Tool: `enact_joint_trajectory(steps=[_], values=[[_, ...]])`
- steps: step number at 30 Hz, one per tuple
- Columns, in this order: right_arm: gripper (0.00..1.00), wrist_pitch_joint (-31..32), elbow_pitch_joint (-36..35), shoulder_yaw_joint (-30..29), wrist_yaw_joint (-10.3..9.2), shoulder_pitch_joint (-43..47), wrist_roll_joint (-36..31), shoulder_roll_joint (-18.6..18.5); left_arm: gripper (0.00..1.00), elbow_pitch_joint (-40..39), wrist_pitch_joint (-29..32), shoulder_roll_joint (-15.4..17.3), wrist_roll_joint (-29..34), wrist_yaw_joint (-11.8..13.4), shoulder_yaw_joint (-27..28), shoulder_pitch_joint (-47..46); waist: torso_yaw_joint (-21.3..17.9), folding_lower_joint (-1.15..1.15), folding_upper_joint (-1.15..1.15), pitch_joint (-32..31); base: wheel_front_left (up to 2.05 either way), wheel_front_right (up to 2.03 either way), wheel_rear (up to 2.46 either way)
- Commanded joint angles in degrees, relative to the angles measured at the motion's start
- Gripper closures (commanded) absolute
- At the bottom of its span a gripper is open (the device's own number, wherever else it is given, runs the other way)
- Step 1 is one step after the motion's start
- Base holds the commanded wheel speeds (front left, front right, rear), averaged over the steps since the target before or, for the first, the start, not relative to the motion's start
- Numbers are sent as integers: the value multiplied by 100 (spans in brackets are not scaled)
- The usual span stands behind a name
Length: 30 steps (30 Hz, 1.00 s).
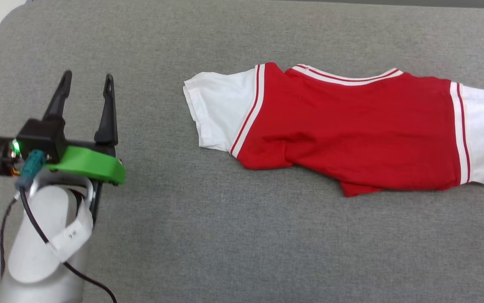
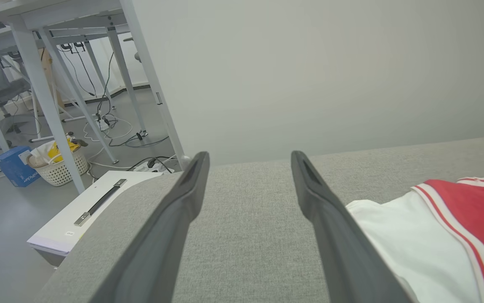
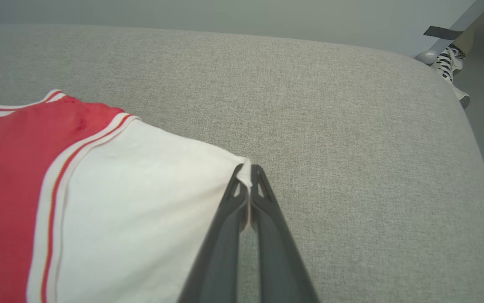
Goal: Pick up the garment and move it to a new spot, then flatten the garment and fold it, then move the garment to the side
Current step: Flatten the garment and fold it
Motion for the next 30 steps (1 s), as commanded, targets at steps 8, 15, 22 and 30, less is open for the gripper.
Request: enact_joint_trajectory(steps=[8, 15, 22, 30], values=[[100, -300, -4, -531, -5, 778, 224, -22, 0, 628, 213, 436, -39, -428, -470, -1375, -206, 0, 0, -36, 0, 0, 0], [100, -294, -163, -883, -5, 1171, 180, 119, 0, 899, 850, 713, -545, -496, -1705, -2475, -323, 0, 0, 1, 0, 0, 0], [100, -229, -604, -1148, -5, 1278, -121, 309, 0, 1165, 2267, 1152, -2023, -498, -3332, -3494, -490, 0, 0, 147, 0, 0, 0], [100, 43, -1205, -1426, -5, 1294, -545, 621, 0, 1614, 4590, 1421, -3878, -499, -4486, -4160, -755, 0, 0, 390, 0, 0, 0]])
